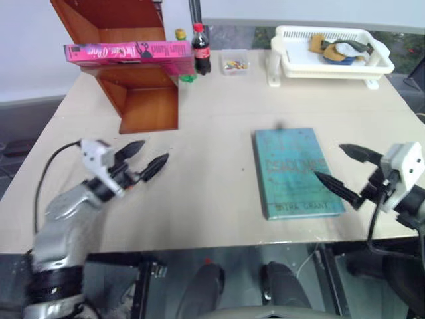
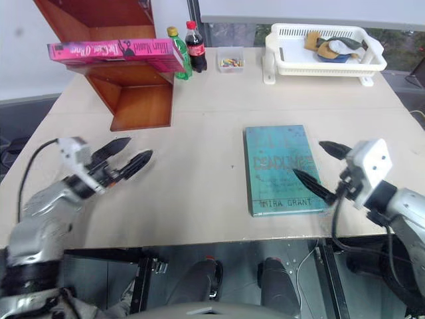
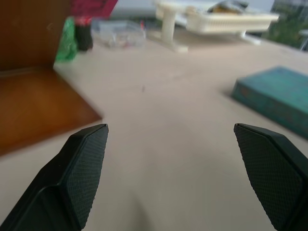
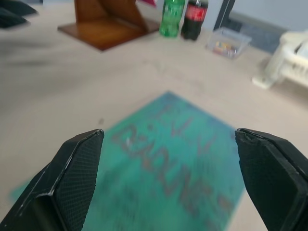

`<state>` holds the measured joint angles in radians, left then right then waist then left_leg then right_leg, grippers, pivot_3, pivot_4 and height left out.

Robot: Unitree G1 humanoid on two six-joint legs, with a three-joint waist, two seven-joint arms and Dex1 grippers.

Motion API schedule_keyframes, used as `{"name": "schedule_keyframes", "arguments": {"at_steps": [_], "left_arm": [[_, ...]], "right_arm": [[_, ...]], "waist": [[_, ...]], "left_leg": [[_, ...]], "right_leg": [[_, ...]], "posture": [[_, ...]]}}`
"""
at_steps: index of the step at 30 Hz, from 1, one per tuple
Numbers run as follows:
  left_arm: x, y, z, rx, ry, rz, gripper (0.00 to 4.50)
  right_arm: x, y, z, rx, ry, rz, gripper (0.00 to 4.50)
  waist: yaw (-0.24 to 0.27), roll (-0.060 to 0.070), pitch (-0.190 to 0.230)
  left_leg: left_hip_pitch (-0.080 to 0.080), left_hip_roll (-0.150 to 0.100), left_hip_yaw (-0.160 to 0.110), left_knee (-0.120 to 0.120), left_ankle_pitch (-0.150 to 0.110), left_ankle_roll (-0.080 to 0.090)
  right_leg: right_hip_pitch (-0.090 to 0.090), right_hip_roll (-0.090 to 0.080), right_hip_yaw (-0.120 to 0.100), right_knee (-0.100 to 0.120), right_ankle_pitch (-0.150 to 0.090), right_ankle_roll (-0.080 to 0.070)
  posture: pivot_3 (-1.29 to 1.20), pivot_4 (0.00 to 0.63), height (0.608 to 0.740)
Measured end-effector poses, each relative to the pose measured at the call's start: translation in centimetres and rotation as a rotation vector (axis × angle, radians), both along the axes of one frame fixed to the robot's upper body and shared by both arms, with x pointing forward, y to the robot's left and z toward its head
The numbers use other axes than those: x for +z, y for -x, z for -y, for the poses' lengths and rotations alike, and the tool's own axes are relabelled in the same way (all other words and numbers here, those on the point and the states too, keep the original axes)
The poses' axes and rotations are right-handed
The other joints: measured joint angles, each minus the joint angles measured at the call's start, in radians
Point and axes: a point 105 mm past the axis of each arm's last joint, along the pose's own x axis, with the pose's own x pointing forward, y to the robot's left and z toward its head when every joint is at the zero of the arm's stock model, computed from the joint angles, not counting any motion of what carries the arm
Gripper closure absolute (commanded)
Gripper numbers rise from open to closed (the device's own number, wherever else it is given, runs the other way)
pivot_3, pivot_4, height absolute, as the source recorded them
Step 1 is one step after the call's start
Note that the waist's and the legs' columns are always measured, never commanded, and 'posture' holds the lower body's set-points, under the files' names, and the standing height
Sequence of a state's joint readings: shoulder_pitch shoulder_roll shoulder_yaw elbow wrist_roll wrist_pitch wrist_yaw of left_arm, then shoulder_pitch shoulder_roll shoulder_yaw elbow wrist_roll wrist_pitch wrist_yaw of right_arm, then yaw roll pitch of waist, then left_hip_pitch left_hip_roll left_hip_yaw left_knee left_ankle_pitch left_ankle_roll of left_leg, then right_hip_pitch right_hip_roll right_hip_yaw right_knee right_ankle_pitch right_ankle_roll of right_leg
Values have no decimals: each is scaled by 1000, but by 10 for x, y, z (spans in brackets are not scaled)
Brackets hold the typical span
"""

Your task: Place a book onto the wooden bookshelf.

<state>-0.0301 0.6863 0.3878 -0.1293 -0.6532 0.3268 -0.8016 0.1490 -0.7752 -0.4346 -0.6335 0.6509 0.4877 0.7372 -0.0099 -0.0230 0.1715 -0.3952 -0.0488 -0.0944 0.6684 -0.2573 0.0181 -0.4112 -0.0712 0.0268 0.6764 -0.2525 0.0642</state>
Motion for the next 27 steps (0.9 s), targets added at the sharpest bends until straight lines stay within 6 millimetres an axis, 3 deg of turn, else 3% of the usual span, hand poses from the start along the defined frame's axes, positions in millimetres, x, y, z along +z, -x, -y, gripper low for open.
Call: {"name": "schedule_keyframes", "arguments": {"at_steps": [5,11,13,14,19,27], "left_arm": [[-11,31,-19,-29,-46,-105,29],[-12,41,-29,-18,-67,-127,29],[-17,44,-29,-30,-67,-146,29],[-17,45,-28,-40,-67,-147,29],[-20,48,-28,-47,-66,-160,29],[-19,45,-24,-66,-81,-151,29]], "right_arm": [[-5,14,23,-42,50,-39,0],[-15,24,47,-86,85,-110,0],[-21,25,63,-133,99,-139,0],[-31,24,80,-190,105,-173,0],[-47,29,113,-251,127,-221,0],[-37,24,100,-195,128,-171,0]], "waist": [[1,0,0],[6,1,0],[6,1,0],[6,1,0],[6,2,0],[3,3,0]], "left_leg": [[4,2,1,0,0,0],[5,3,2,0,0,0],[4,4,3,0,0,0],[4,4,3,0,0,0],[4,6,4,-2,-1,1],[4,8,4,-2,-1,1]], "right_leg": [[4,0,0,-2,0,0],[6,-1,0,-5,0,0],[6,-2,0,-6,0,0],[6,-2,0,-8,1,-2],[6,-2,0,-11,2,-3],[6,0,0,-13,2,-3]], "posture": [[0,150,740],[0,150,740],[0,150,740],[0,150,740],[0,150,740],[0,150,740]]}}
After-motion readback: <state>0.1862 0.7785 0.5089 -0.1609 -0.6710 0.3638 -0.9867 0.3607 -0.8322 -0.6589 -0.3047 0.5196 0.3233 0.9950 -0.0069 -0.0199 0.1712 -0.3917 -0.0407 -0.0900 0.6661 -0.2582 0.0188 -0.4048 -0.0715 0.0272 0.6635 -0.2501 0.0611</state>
